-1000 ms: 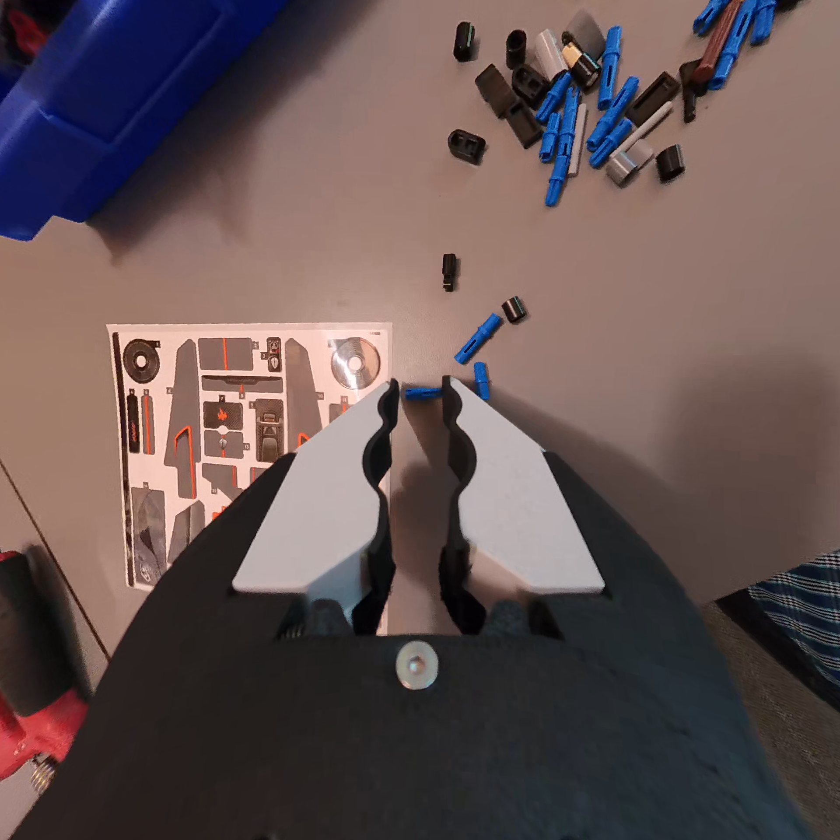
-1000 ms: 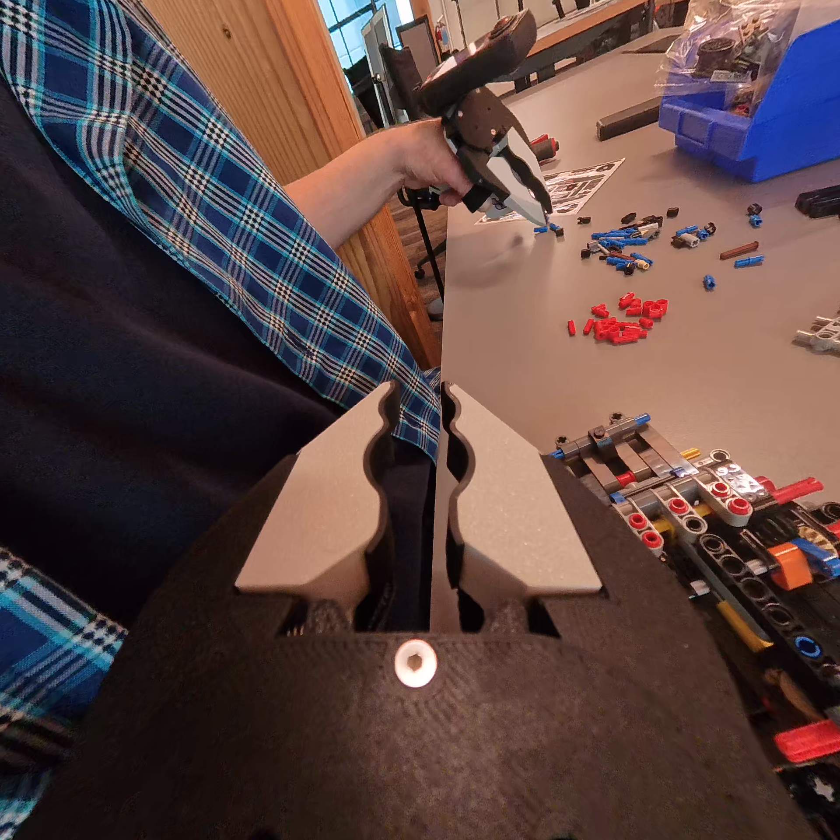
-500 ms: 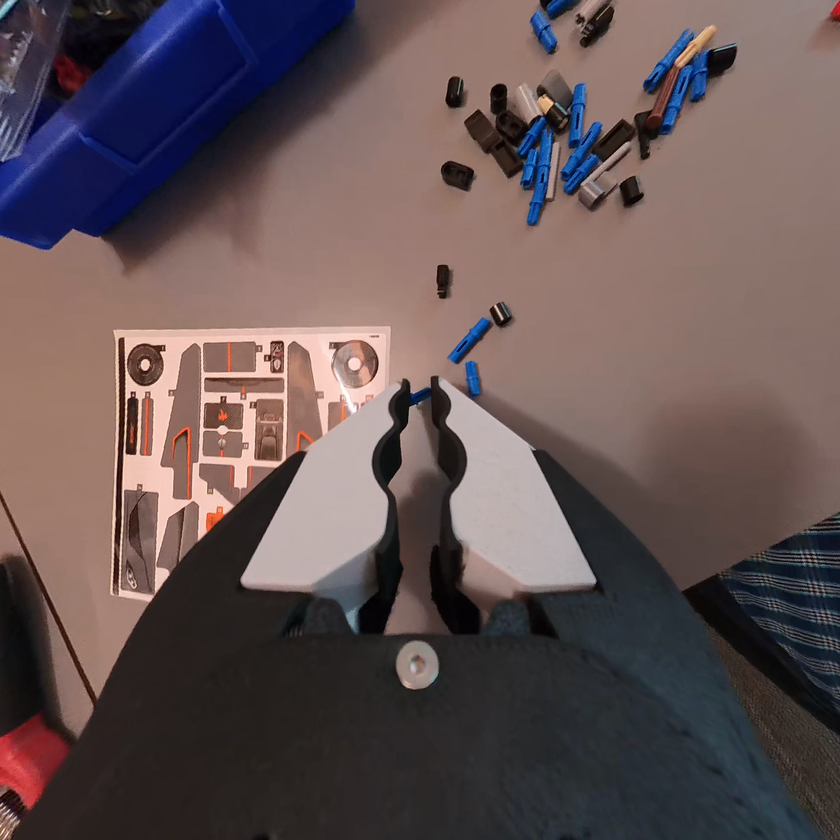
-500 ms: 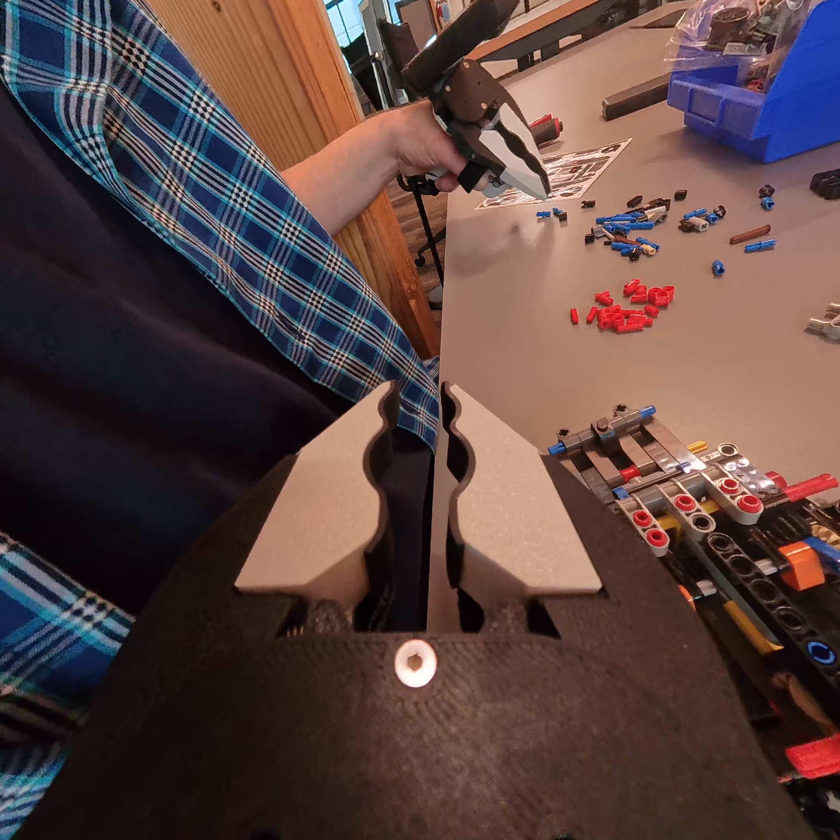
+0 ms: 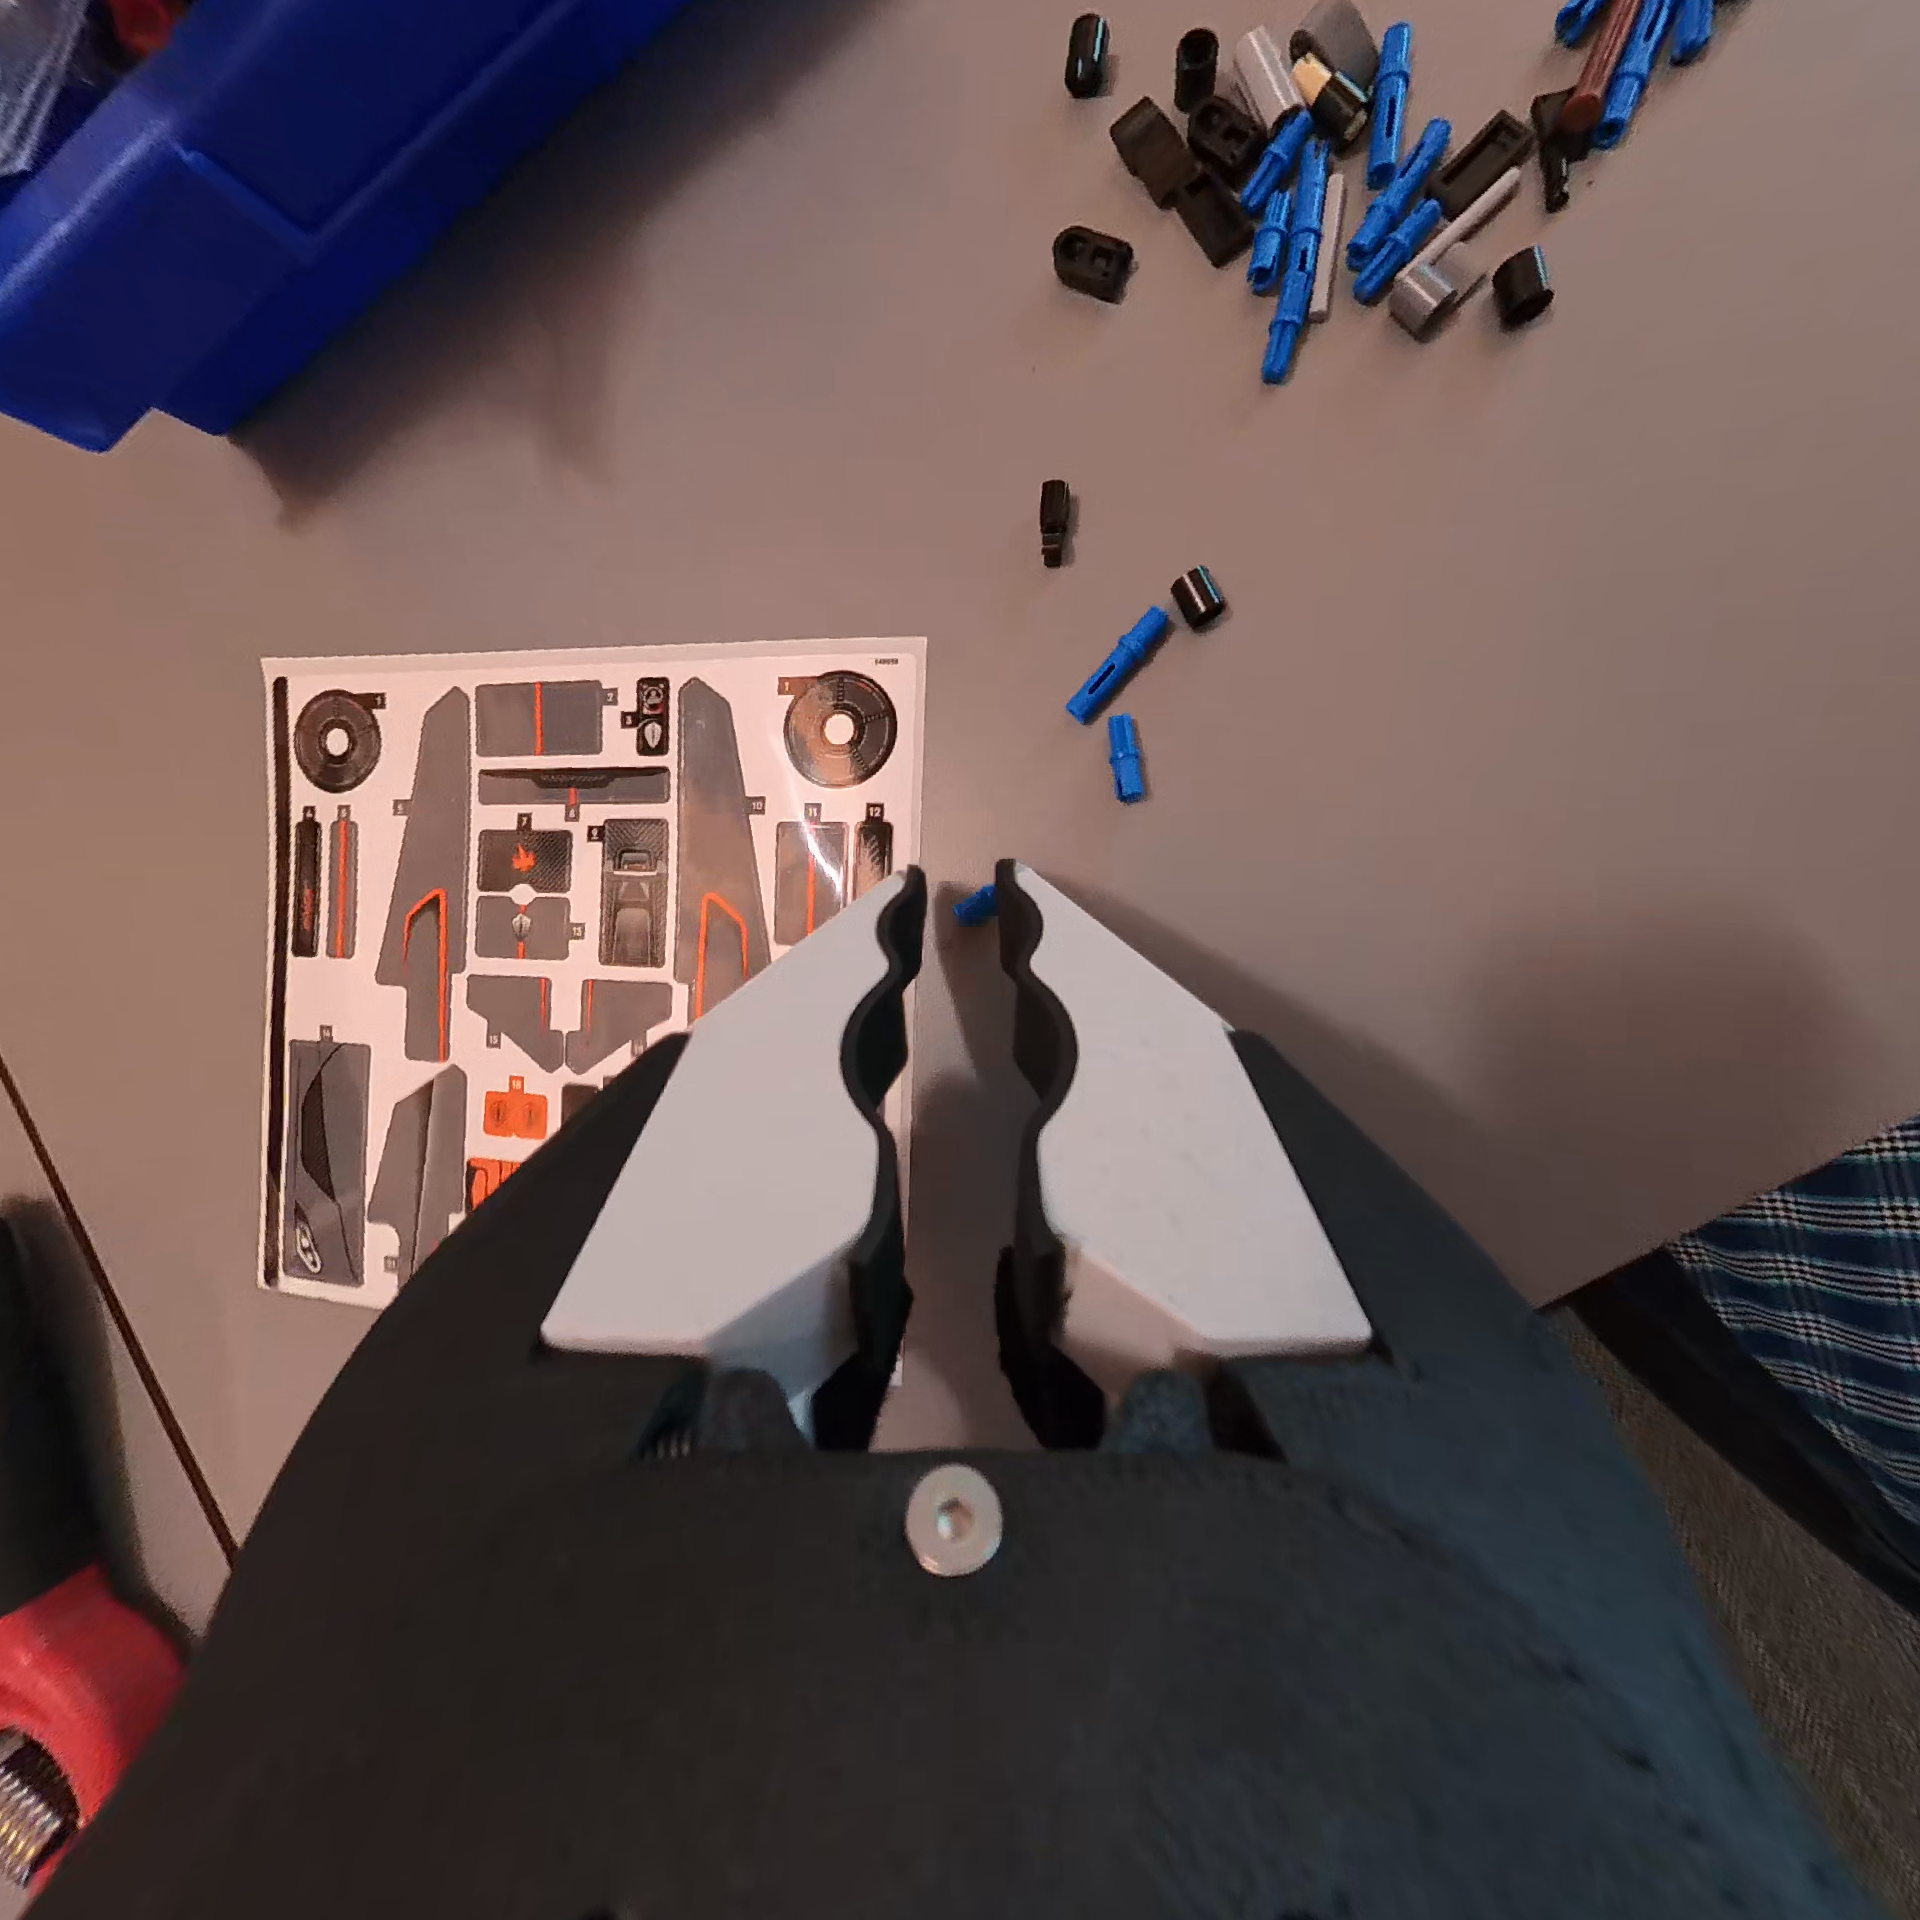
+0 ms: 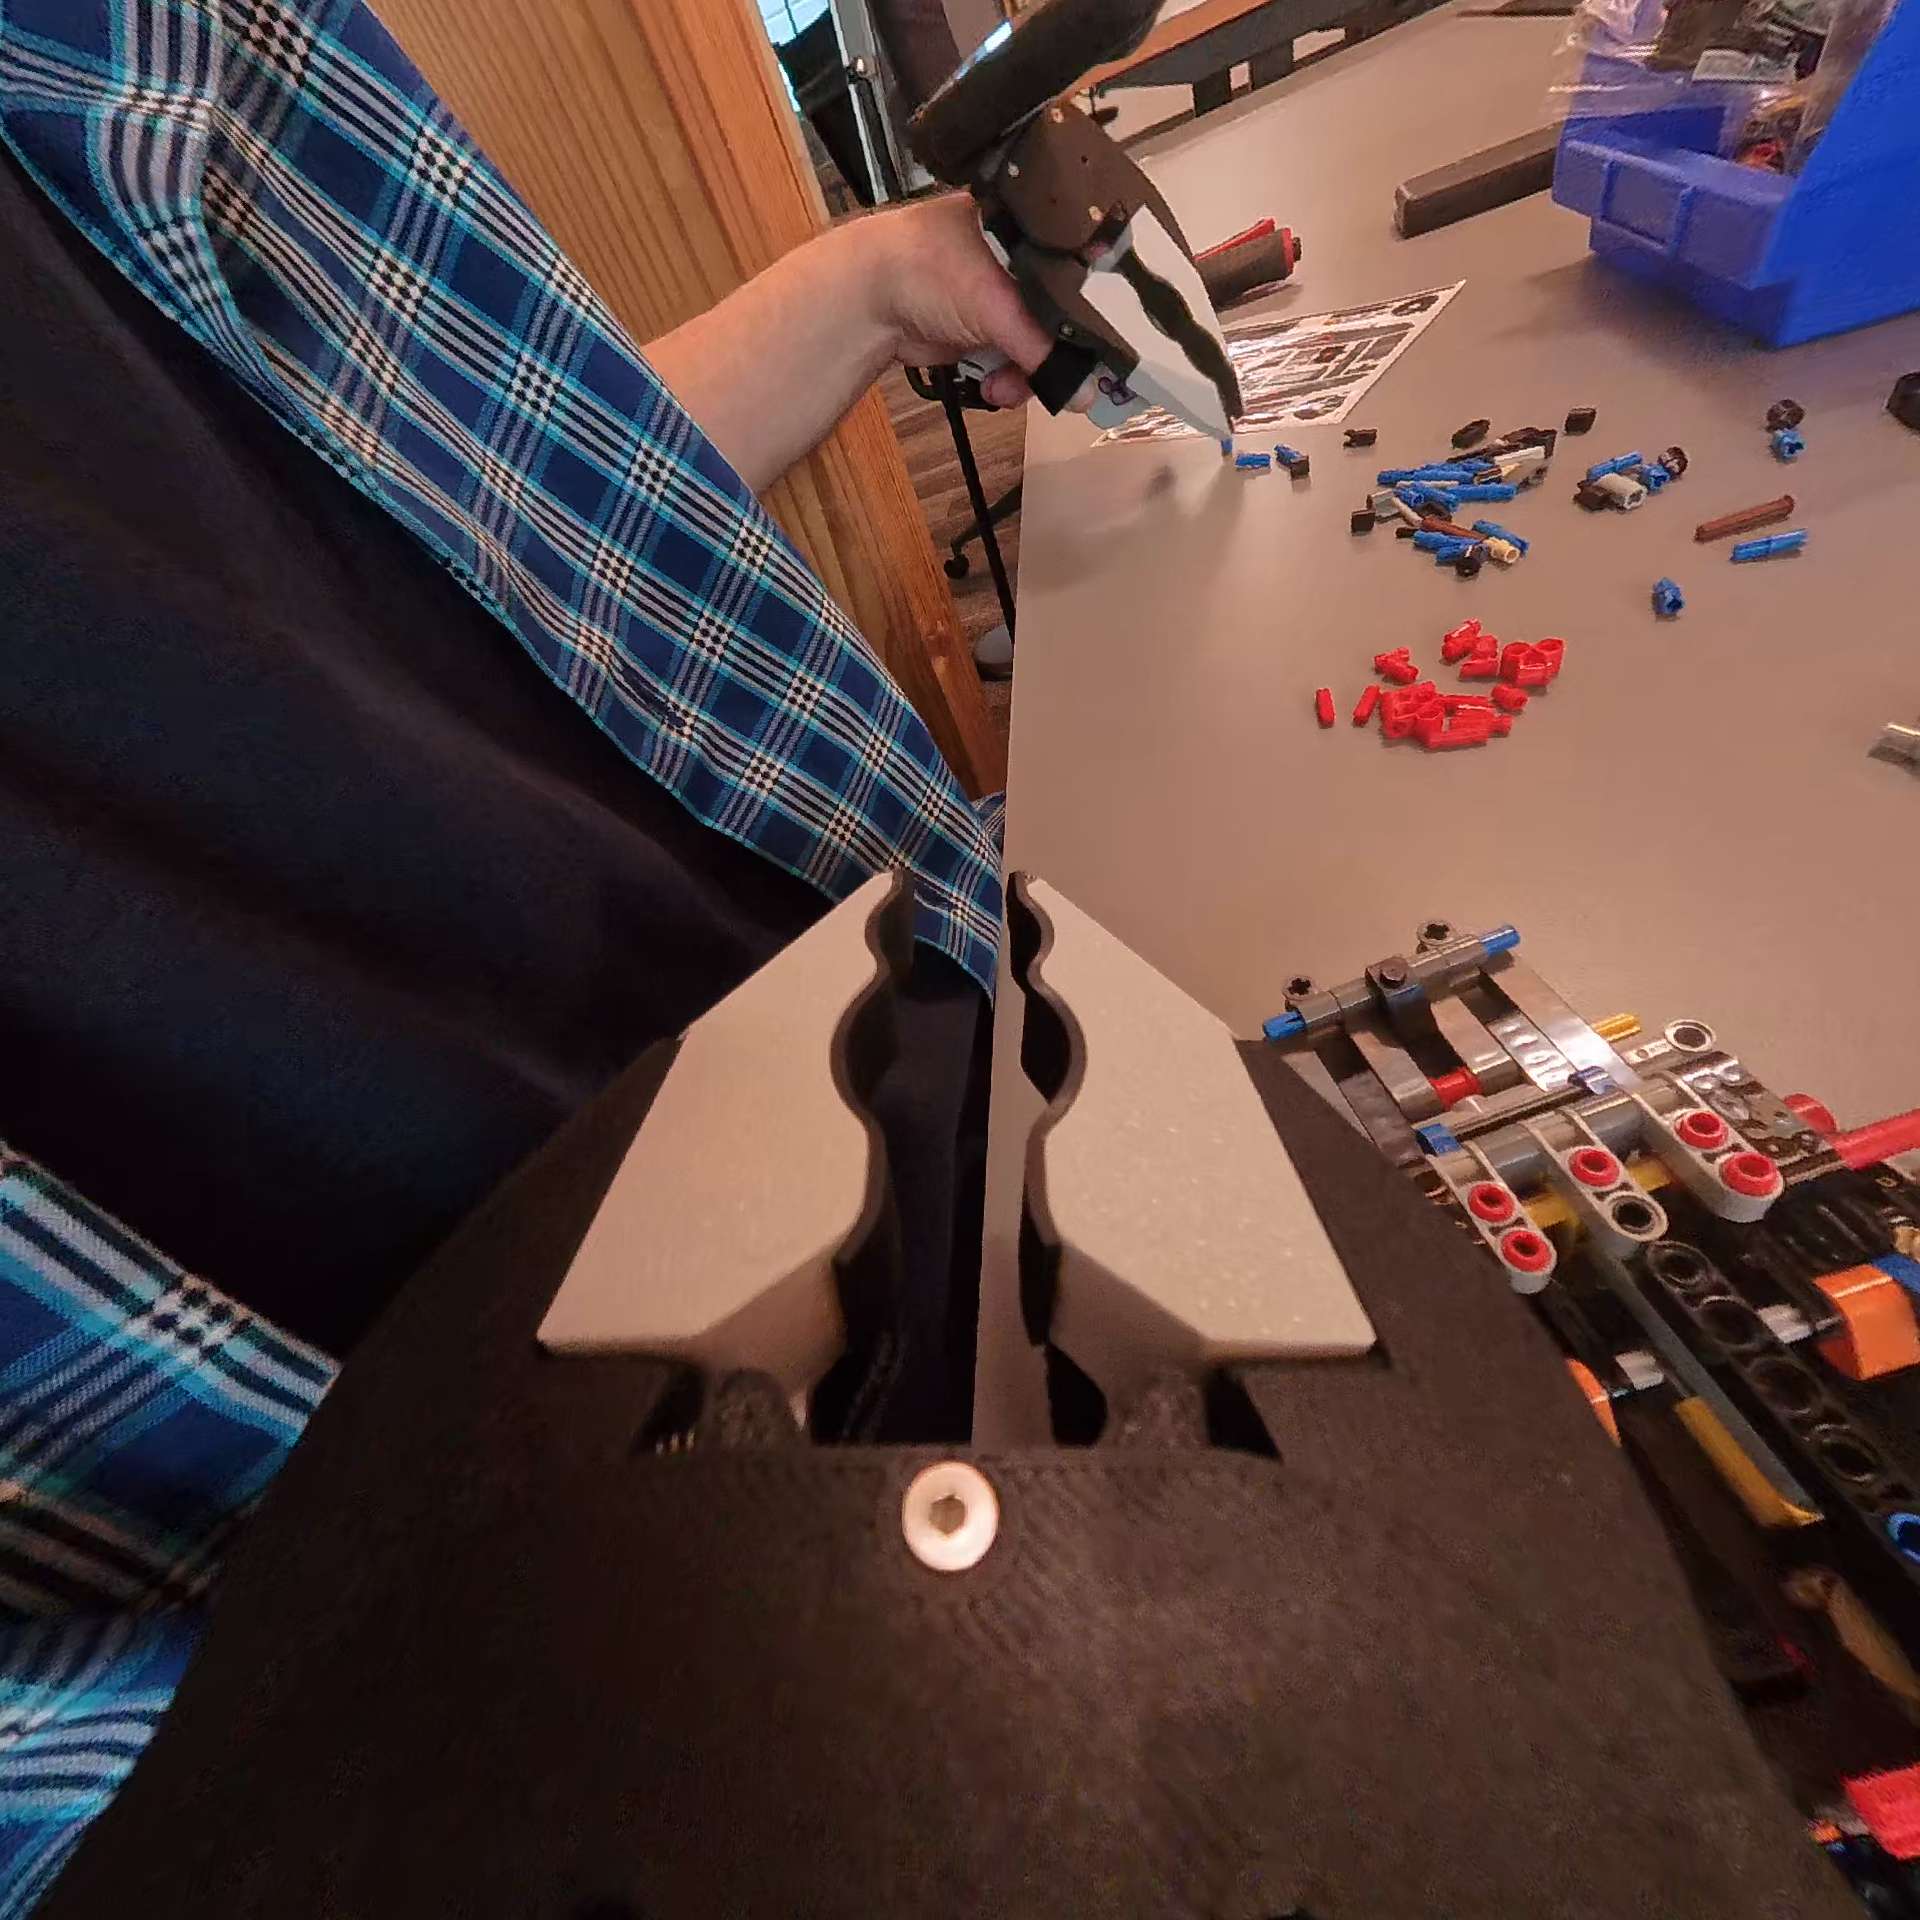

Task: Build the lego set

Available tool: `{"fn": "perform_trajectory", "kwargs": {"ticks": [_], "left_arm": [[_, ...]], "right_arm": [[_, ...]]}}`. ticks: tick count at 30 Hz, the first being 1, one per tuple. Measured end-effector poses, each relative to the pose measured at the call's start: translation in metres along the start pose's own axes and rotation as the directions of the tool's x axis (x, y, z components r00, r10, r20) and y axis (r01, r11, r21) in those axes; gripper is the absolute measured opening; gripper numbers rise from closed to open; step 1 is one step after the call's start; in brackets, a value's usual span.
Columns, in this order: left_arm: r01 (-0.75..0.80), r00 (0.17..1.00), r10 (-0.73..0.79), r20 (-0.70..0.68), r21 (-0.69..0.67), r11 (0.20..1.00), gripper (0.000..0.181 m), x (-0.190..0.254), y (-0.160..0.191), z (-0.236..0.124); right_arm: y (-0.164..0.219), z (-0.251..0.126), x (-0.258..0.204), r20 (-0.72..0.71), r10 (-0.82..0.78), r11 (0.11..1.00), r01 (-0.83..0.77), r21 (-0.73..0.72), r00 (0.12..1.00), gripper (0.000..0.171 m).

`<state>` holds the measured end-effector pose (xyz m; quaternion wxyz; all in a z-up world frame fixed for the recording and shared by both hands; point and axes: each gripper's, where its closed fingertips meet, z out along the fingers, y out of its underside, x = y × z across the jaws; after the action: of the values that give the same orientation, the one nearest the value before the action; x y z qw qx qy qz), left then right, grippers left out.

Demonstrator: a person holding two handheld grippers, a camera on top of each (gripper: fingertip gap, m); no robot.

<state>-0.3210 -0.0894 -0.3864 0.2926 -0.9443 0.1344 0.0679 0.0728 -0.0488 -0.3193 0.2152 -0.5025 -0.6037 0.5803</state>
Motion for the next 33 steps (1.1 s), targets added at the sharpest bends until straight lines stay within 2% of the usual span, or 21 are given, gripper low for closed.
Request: {"fn": "perform_trajectory", "kwargs": {"ticks": [7, 11, 15, 17, 21, 25, 33], "left_arm": [[-0.007, 1.000, 0.007, -0.016, -0.014, 1.000, 0.000, 0.004, 0.000, 0.006], [-0.011, 0.999, 0.011, -0.032, 0.012, 1.000, 0.000, 0.010, -0.007, 0.009], [0.013, 0.999, -0.015, 0.032, 0.062, 0.998, 0.001, 0.000, -0.015, -0.005], [0.038, 0.999, -0.039, 0.026, 0.056, 0.998, 0.001, 0.002, -0.007, -0.021], [0.043, 0.998, -0.045, -0.046, -0.046, 0.998, 0.000, 0.030, 0.027, -0.047], [0.053, 0.996, -0.058, -0.072, -0.071, 0.996, 0.000, 0.046, 0.042, -0.042], [0.044, 0.993, -0.047, -0.107, -0.031, 0.999, 0.002, 0.061, 0.035, -0.031]], "right_arm": [[0.001, -0.001, 0.000, -0.005, -0.005, 1.000, 0.005, -0.007, 1.000, 0.015], [0.002, -0.001, 0.000, -0.003, -0.006, 1.000, 0.006, -0.009, 1.000, 0.015], [0.003, -0.002, 0.000, -0.004, -0.005, 1.000, 0.005, -0.010, 1.000, 0.015], [0.002, -0.002, 0.000, -0.005, -0.004, 1.000, 0.004, -0.007, 1.000, 0.015], [0.002, -0.002, 0.000, 0.004, 0.002, 1.000, -0.002, -0.001, 1.000, 0.015], [0.000, -0.002, -0.001, 0.020, 0.008, 1.000, -0.009, 0.013, 1.000, 0.015], [0.002, -0.003, -0.002, 0.009, 0.001, 1.000, -0.001, 0.004, 1.000, 0.015]]}}
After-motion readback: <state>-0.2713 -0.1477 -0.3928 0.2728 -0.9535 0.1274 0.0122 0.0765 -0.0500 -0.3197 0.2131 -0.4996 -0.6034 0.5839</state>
